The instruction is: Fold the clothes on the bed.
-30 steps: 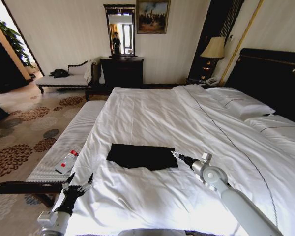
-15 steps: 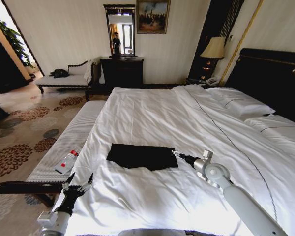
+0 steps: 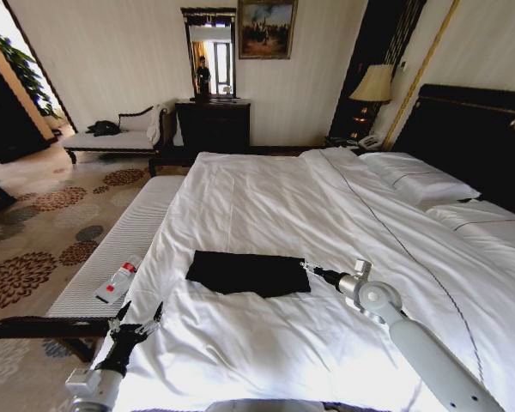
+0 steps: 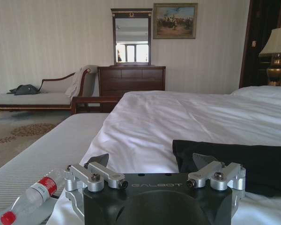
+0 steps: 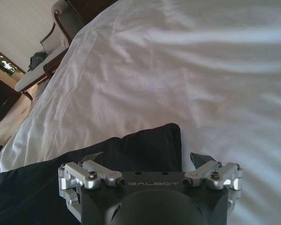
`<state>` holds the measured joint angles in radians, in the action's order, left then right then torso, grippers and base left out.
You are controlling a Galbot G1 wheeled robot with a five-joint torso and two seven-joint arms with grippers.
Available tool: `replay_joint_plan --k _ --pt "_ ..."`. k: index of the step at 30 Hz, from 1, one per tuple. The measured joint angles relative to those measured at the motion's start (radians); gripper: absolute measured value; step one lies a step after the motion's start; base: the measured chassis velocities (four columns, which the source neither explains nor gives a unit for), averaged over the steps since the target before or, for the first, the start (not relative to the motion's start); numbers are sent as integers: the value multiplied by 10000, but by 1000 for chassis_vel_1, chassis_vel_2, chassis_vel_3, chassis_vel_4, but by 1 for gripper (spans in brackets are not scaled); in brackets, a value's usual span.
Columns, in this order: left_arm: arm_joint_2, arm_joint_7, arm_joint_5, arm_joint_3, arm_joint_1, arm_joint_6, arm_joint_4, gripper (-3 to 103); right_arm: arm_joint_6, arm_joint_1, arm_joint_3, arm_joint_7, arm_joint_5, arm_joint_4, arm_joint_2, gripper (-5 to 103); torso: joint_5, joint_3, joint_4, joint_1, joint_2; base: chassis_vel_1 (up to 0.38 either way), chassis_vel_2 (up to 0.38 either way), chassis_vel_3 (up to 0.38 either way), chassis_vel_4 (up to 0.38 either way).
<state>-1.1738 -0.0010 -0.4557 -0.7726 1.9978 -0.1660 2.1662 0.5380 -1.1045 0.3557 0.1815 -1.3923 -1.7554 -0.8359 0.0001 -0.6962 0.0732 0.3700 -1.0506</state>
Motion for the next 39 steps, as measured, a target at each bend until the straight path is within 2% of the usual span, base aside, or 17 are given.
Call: replay_joint_plan --k 19,39 --pt "0 0 0 0 0 -1 0 100 355 170 -19 -226 -203 507 188 100 0 0 0 0 0 0 0 0 0" --pt "0 0 0 0 1 0 0 100 486 722 -535 -407 -263 1230 303 100 0 0 0 0 0 0 0 0 0"
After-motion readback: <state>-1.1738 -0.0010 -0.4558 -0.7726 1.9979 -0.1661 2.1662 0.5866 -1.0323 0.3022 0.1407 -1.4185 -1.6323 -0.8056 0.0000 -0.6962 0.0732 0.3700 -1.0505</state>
